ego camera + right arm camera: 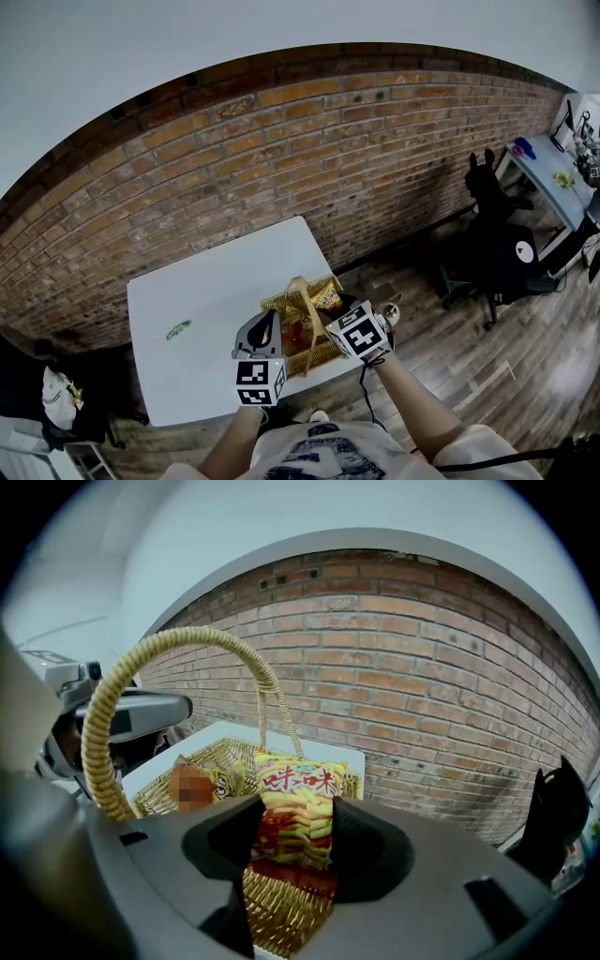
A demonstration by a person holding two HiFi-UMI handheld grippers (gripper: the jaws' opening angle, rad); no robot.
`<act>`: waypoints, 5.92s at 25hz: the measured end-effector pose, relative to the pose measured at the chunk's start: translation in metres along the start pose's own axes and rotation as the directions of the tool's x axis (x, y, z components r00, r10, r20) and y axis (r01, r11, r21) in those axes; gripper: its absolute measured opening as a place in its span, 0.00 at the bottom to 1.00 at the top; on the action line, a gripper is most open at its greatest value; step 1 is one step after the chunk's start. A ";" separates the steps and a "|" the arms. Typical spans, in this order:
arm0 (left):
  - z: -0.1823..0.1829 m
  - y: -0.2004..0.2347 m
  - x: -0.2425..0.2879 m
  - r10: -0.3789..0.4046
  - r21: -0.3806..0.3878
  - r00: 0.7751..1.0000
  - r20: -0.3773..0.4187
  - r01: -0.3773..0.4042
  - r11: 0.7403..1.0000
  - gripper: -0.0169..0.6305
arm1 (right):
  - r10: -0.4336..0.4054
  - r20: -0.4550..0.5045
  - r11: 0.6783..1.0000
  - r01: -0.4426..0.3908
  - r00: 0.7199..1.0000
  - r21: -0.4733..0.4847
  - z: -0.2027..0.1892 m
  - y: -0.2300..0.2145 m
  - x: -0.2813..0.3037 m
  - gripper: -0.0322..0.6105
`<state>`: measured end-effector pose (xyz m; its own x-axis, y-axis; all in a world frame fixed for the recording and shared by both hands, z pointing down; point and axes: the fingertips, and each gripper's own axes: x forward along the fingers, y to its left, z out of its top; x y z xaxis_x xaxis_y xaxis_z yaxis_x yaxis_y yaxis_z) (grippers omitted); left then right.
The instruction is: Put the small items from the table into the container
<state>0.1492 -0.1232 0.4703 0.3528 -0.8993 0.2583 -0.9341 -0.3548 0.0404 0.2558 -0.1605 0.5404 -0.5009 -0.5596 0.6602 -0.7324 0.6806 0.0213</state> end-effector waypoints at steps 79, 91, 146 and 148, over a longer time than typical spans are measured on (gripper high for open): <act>0.015 0.295 -0.276 0.277 -0.028 0.953 0.120 -0.276 0.961 0.10 | 0.060 0.442 0.998 -0.059 0.895 -0.015 0.203 0.321 0.012 0.11; -0.006 0.333 -0.307 0.317 -0.064 0.942 0.107 -0.312 0.948 0.10 | 0.105 0.446 0.994 -0.095 0.889 -0.045 0.212 0.369 0.036 0.08; -0.068 0.402 -0.242 0.291 -0.141 0.957 -0.010 -0.289 0.947 0.10 | 0.190 0.246 0.982 -0.182 0.951 -0.056 0.199 0.367 0.152 0.08; -0.074 0.407 -0.234 0.293 -0.146 0.956 -0.025 -0.293 0.945 0.10 | 0.208 0.231 0.978 -0.199 0.950 -0.064 0.199 0.366 0.166 0.08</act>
<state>-0.3178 -0.0385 0.4979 0.0621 -0.9573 0.2824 -0.9941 -0.0342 0.1030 -0.1866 -0.0984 0.5083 -0.7353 -0.4994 0.4583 -0.5872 0.8070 -0.0627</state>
